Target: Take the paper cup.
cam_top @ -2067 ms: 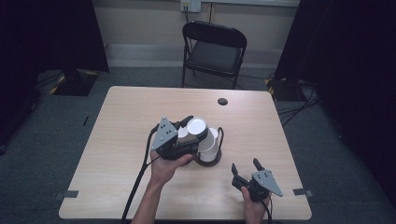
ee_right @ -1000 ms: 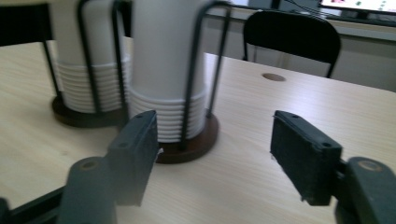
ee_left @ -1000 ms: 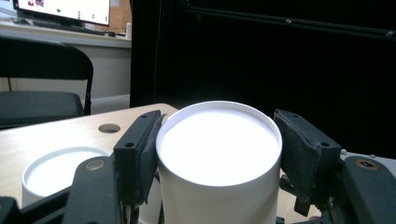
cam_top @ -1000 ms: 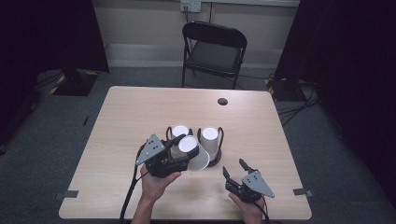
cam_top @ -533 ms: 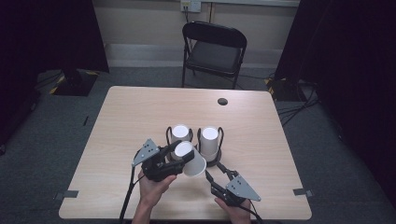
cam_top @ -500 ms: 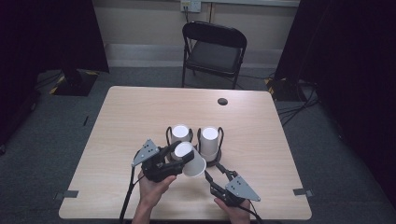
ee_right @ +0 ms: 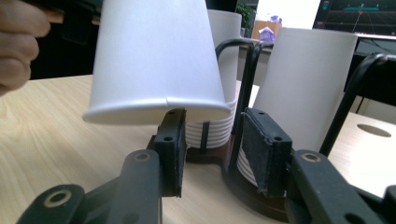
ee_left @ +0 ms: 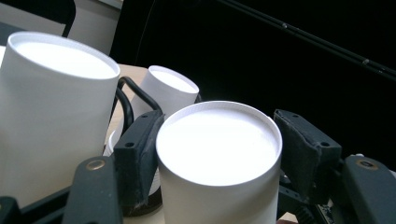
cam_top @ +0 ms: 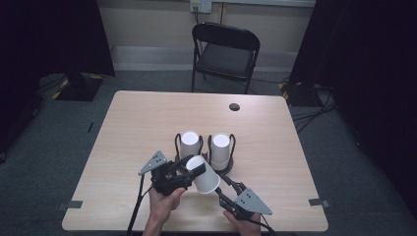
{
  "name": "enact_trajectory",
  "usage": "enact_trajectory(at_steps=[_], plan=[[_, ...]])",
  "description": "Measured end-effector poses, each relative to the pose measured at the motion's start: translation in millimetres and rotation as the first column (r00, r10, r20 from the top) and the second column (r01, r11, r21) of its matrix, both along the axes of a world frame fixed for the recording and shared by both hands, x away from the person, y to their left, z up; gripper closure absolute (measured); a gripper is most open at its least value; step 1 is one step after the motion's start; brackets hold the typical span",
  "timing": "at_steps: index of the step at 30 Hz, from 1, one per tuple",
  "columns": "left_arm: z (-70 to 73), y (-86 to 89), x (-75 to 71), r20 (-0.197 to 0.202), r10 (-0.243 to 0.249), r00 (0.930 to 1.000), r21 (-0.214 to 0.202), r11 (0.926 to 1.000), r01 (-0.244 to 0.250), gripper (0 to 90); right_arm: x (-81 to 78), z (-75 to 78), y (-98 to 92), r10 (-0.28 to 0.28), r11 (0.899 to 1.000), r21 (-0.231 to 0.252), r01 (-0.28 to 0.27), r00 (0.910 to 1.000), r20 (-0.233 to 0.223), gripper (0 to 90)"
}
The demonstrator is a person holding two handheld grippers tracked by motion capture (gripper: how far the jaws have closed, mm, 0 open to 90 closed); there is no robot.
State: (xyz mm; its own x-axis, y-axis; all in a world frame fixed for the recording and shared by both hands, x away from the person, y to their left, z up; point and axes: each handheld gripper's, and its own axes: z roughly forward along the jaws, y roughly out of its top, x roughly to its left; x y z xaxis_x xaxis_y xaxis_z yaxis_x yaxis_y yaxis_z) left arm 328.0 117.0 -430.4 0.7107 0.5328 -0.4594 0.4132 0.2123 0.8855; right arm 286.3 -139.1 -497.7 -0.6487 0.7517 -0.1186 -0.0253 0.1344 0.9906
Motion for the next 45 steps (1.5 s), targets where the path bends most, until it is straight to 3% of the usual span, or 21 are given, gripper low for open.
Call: enact_trajectory(at_steps=[4, 7, 10, 13, 20, 22, 27, 29, 33, 36, 40, 45], plan=[[-2.7, -0.3, -0.1, -0.027, -0.005, 0.9996, -0.031, 0.9995, 0.004, 34.7, -0.2, -0.3, 0.3, 0.004, 1.0, 0.002, -0.004, 0.9998, 0.019, 60.4], [-5.0, -0.8, 0.4, -0.039, -0.008, 0.9992, -0.026, 0.9996, 0.007, 34.7, -0.4, 0.0, -0.1, 0.009, 1.0, 0.014, -0.009, 0.9994, 0.033, 61.0], [-8.1, -1.8, 0.8, -0.066, -0.027, 0.9975, -0.066, 0.9975, 0.023, 34.6, -0.8, 0.2, 0.6, 0.021, 1.0, 0.022, -0.023, 0.9984, 0.052, 63.8], [-11.1, -3.0, 1.6, -0.09, -0.035, 0.9953, -0.075, 0.9967, 0.029, 34.6, -0.4, -0.3, 1.7, 0.021, 1.0, 0.008, -0.022, 0.9975, 0.067, 64.4], [-14.0, -8.8, 1.4, -0.113, -0.054, 0.9921, -0.1, 0.9941, 0.043, 34.6, 1.2, -0.4, 2.3, 0.019, 1.0, 0.01, -0.02, 0.9957, 0.091, 67.1], [-14.9, -10.7, 1.8, -0.13, -0.077, 0.9884, -0.116, 0.9913, 0.062, 34.6, 1.8, -0.2, 2.0, 0.018, 1.0, 0.018, -0.02, 0.9956, 0.092, 68.2], [-16.0, -15.6, 0.8, -0.134, -0.101, 0.9859, -0.119, 0.9892, 0.085, 34.6, 3.4, -0.5, 2.4, 0.016, 1.0, 0.017, -0.017, 0.9953, 0.095, 69.3], [-15.7, -21.0, -0.8, -0.127, -0.112, 0.9855, -0.094, 0.9904, 0.101, 34.1, 3.6, -1.2, 3.1, 0.016, 1.0, 0.011, -0.017, 0.9953, 0.096, 70.0], [-14.9, -22.0, -0.9, -0.119, -0.11, 0.9868, -0.086, 0.9912, 0.1, 33.1, 3.2, -1.1, 2.3, 0.008, 1.0, 0.009, -0.009, 0.9949, 0.101, 72.2], [-14.1, -22.3, -2.2, -0.097, -0.09, 0.9912, -0.049, 0.9951, 0.086, 31.1, 2.1, -0.3, 0.9, 0.012, 1.0, 0.018, -0.014, 0.9948, 0.101, 76.7], [-14.6, -20.9, -1.1, -0.092, -0.094, 0.9913, -0.055, 0.9945, 0.089, 30.6, 1.3, 0.4, -0.5, 0.016, 1.0, 0.025, -0.019, 0.9943, 0.105, 79.1], [-15.3, -18.7, -0.6, -0.07, -0.068, 0.9952, -0.015, 0.9976, 0.067, 28.5, 0.6, 1.1, -2.6, 0.014, 0.999, 0.032, -0.017, 0.9954, 0.094, 82.4]])
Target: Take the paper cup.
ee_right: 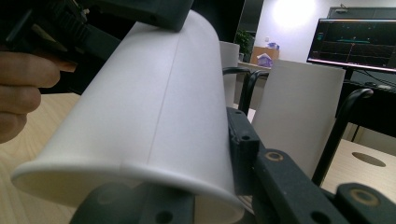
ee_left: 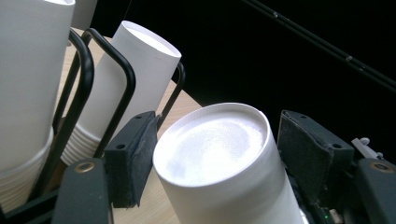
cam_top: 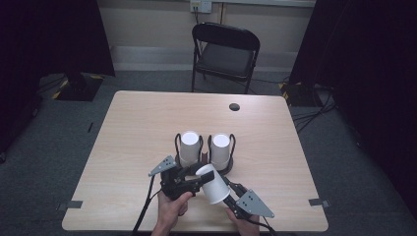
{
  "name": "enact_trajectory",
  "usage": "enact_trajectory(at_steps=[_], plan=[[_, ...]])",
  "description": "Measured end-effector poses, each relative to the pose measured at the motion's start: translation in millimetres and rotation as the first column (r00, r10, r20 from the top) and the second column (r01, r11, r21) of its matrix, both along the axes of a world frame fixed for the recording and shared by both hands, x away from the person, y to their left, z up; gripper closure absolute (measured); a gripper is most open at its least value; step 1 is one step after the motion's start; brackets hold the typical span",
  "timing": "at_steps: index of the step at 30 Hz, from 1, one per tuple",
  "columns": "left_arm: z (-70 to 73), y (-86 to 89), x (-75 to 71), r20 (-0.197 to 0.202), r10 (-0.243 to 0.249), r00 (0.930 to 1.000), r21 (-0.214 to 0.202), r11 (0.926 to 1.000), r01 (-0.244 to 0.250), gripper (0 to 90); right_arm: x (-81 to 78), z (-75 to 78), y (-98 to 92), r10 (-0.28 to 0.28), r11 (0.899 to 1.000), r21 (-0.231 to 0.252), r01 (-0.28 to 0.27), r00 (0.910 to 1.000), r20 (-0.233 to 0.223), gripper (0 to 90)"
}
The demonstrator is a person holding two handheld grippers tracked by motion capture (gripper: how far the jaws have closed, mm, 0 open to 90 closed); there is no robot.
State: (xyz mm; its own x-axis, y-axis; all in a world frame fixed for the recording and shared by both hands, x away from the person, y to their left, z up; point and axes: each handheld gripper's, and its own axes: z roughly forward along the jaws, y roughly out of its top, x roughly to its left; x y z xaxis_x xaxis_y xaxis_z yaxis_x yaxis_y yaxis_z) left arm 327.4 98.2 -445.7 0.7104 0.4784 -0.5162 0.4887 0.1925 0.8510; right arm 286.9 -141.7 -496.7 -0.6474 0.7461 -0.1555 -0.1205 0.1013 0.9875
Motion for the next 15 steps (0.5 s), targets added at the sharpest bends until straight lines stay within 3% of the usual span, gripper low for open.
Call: enact_trajectory(at_steps=[5, 7, 9, 12, 15], plan=[[-1.1, -0.4, 1.1, 0.001, 0.005, 1.0, 0.013, 0.9999, -0.005, 27.8, -0.8, 0.7, 0.4, -0.008, 1.0, -0.017, 0.008, 1.0, 0.005, 84.9], [-1.5, -0.3, 1.0, 0.018, 0.026, 0.9995, 0.047, 0.9985, -0.027, 30.8, -0.9, 1.5, -0.7, -0.009, 1.0, -0.019, 0.009, 0.9999, -0.005, 86.5], [-1.3, 0.4, 1.2, 0.024, 0.018, 0.9996, 0.05, 0.9986, -0.02, 31.0, -0.3, 1.8, -1.4, -0.006, 1.0, -0.018, 0.005, 0.9998, -0.017, 86.6], [0.6, -0.6, -1.3, 0.067, 0.018, 0.9976, 0.099, 0.9948, -0.025, 29.8, 0.0, 2.5, -1.5, 0.001, 1.0, -0.021, -0.002, 0.9995, -0.031, 86.8], [0.7, -0.8, -1.7, 0.077, 0.017, 0.9969, 0.102, 0.9944, -0.025, 29.2, 0.6, 3.6, -1.9, 0.013, 1.0, -0.023, -0.014, 0.9988, -0.047, 86.9]])
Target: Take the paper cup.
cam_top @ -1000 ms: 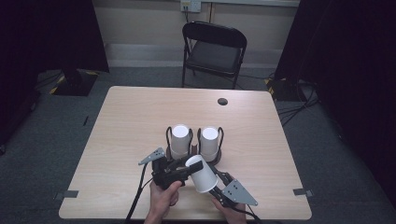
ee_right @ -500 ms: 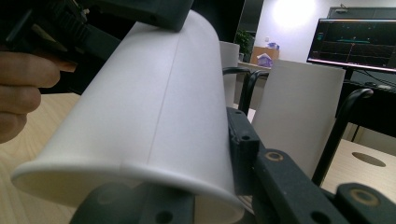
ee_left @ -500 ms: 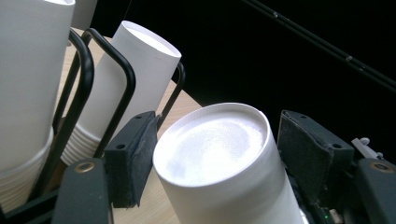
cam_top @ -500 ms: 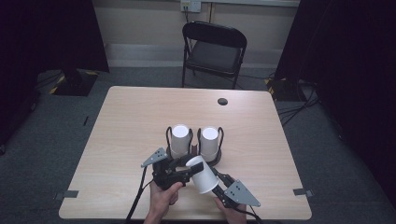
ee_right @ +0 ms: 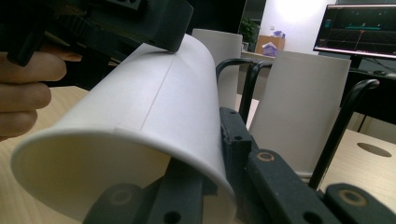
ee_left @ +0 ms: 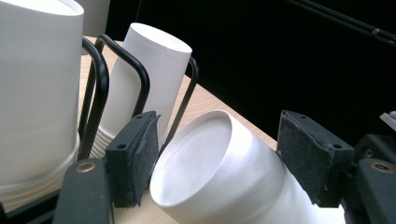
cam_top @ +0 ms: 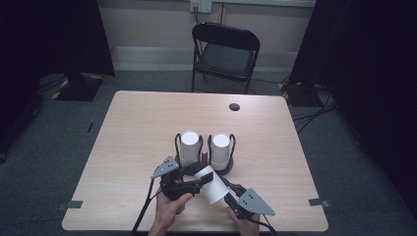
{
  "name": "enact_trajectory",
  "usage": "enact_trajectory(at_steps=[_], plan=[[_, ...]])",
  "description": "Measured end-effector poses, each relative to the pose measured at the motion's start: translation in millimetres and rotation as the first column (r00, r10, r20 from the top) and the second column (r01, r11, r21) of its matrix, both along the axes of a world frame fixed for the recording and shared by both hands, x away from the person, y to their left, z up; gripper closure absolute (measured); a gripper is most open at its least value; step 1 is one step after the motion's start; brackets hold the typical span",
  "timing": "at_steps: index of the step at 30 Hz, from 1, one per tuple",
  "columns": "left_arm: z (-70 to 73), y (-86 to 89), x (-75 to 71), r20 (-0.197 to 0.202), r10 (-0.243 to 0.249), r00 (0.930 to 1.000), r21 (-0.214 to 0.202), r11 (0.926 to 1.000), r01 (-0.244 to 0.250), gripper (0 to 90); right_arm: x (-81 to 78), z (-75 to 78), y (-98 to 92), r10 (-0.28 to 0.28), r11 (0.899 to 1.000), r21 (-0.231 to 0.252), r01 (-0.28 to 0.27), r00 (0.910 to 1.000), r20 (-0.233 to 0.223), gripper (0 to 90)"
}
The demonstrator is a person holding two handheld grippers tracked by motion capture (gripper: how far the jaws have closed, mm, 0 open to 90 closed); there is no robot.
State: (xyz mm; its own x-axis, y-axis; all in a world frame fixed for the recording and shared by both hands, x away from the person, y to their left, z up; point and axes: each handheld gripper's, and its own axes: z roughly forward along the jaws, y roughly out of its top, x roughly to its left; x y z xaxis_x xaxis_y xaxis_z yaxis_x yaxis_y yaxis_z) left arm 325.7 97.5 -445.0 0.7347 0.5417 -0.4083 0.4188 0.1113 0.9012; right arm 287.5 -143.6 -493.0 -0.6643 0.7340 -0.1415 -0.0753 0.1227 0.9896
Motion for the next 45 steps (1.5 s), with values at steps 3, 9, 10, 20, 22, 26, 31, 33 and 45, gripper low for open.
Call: enact_trajectory(at_steps=[3, 9, 10, 20, 22, 26, 31, 33, 45], plan=[[0.3, 2.2, -0.5, 0.03, 0.032, 0.999, 0.011, 0.9994, -0.033, 28.2, 0.5, 0.9, -0.8, 0.007, 1.0, -0.004, -0.007, 0.9996, -0.026, 86.9], [1.5, 7.2, -1.8, 0.068, 0.039, 0.9969, 0.043, 0.9982, -0.042, 26.0, 3.2, 2.0, -0.7, 0.002, 1.0, -0.028, -0.005, 0.9951, -0.099, 86.9], [1.5, 8.2, -2.3, 0.077, 0.046, 0.996, 0.053, 0.9973, -0.051, 26.0, 3.2, 2.0, -0.7, 0.002, 1.0, -0.028, -0.005, 0.9951, -0.099, 86.9], [-2.6, 17.7, -4.2, 0.142, 0.098, 0.9849, 0.097, 0.9888, -0.113, 21.1, 5.8, 5.5, -5.8, 0.005, 0.999, -0.035, -0.011, 0.9847, -0.174, 87.0], [-3.8, 20.3, -4.9, 0.159, 0.107, 0.9814, 0.11, 0.9861, -0.125, 20.6, 6.1, 6.0, -6.6, 0.001, 0.999, -0.041, -0.009, 0.9815, -0.191, 87.0], [-5.6, 24.3, -5.9, 0.176, 0.121, 0.9769, 0.122, 0.9821, -0.144, 20.6, 7.0, 6.5, -7.5, 0.008, 0.999, -0.037, -0.016, 0.9785, -0.206, 87.0], [-7.0, 29.1, -7.8, 0.218, 0.117, 0.9688, 0.145, 0.9778, -0.151, 20.5, 8.2, 8.6, -8.3, 0.012, 0.999, -0.038, -0.021, 0.9744, -0.225, 87.1], [-7.0, 29.8, -8.5, 0.222, 0.115, 0.9682, 0.144, 0.9783, -0.149, 20.5, 8.4, 9.3, -8.5, 0.007, 0.999, -0.043, -0.018, 0.9732, -0.23, 87.1], [-10.4, 28.9, -11.3, 0.269, 0.071, 0.9606, 0.245, 0.9594, -0.14, 18.1, 13.1, 17.1, -12.6, 0.019, 0.998, -0.057, -0.04, 0.9459, -0.324, 87.2]])
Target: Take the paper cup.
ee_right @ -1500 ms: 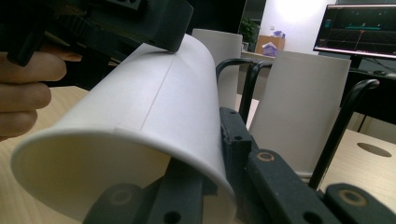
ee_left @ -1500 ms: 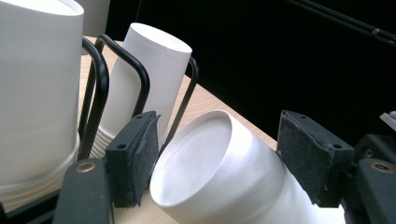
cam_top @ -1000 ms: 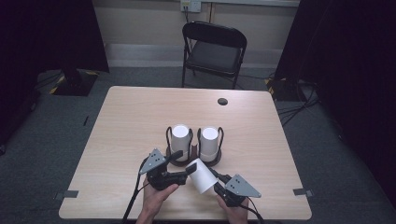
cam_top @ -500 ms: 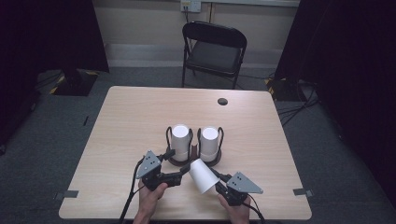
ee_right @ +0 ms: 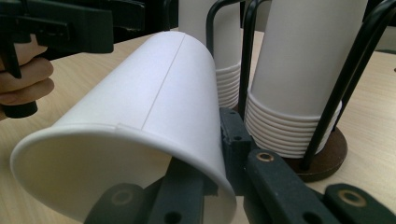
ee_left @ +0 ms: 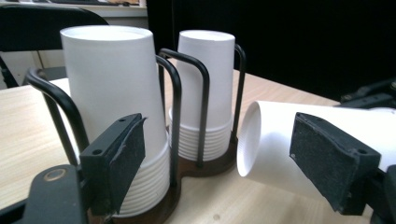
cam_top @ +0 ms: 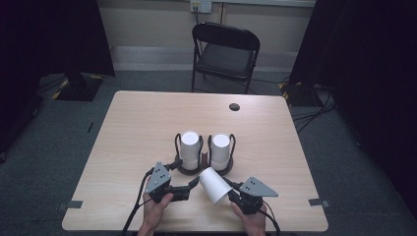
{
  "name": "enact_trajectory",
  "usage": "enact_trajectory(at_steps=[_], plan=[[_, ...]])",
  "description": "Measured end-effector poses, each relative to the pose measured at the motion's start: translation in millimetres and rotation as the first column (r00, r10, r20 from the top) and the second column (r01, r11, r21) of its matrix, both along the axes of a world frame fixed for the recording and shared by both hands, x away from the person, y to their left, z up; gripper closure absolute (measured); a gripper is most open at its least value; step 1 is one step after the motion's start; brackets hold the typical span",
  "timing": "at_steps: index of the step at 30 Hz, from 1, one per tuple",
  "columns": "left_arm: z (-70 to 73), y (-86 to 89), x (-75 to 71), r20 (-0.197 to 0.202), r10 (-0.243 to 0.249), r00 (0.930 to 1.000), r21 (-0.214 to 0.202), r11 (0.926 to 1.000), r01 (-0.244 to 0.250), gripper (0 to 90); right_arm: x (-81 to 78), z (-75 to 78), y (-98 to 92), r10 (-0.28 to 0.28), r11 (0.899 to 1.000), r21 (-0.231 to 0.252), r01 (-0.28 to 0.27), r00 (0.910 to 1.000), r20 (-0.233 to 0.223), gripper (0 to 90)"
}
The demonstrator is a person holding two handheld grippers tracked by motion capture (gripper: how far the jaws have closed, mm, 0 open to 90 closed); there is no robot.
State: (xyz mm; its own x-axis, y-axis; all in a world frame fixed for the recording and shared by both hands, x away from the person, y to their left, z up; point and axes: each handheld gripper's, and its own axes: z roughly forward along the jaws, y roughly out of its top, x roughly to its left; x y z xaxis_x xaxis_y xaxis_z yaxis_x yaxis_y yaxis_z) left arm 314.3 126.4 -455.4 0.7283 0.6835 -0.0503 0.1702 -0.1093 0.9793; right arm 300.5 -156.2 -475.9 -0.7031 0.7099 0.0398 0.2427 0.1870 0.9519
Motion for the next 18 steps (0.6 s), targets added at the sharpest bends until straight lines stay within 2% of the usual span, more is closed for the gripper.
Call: enact_trajectory(at_steps=[2, 3, 4, 5, 6, 11, 12, 15, 18], plan=[[-0.6, -1.1, -0.4, 0.0, -0.008, 1.0, 0.014, 0.9999, 0.008, 18.1, 0.3, 0.4, -0.3, 0.002, 1.0, -0.002, -0.002, 1.0, -0.01, 87.2], [-0.4, -3.2, -1.0, 0.005, -0.019, 0.9998, 0.036, 0.9991, 0.019, 18.2, 1.1, 1.1, -0.7, 0.004, 1.0, -0.014, -0.004, 0.9999, -0.016, 87.2], [-0.4, -3.2, -1.0, 0.005, -0.019, 0.9998, 0.036, 0.9991, 0.019, 18.2, 1.1, 1.1, -0.7, 0.004, 1.0, -0.014, -0.004, 0.9999, -0.016, 87.2], [0.4, -5.6, -1.4, 0.011, -0.032, 0.9994, 0.065, 0.9974, 0.031, 18.2, 2.9, 2.4, -2.2, 0.024, 1.0, -0.013, -0.024, 0.9988, -0.043, 87.2], [0.7, -6.8, -1.8, 0.013, -0.035, 0.9993, 0.074, 0.9967, 0.034, 18.3, 3.5, 3.0, -2.5, 0.027, 1.0, -0.015, -0.028, 0.9983, -0.051, 87.1], [0.7, -10.6, -4.0, 0.026, -0.063, 0.9977, 0.108, 0.9924, 0.06, 18.7, 7.2, 5.6, -4.5, 0.041, 0.998, -0.034, -0.044, 0.9945, -0.096, 87.1], [0.3, -11.5, -4.8, 0.027, -0.068, 0.9973, 0.115, 0.9913, 0.065, 18.6, 8.6, 6.8, -5.1, 0.051, 0.997, -0.05, -0.056, 0.9928, -0.108, 87.2], [-2.1, -12.7, -6.4, 0.029, -0.107, 0.9938, 0.121, 0.9872, 0.103, 17.4, 9.6, 9.4, -5.5, 0.06, 0.995, -0.073, -0.07, 0.99, -0.127, 87.2], [-3.1, -14.0, -6.6, 0.028, -0.114, 0.9931, 0.13, 0.9855, 0.109, 17.3, 12.2, 12.7, -6.3, 0.065, 0.993, -0.089, -0.08, 0.9863, -0.151, 87.2]])
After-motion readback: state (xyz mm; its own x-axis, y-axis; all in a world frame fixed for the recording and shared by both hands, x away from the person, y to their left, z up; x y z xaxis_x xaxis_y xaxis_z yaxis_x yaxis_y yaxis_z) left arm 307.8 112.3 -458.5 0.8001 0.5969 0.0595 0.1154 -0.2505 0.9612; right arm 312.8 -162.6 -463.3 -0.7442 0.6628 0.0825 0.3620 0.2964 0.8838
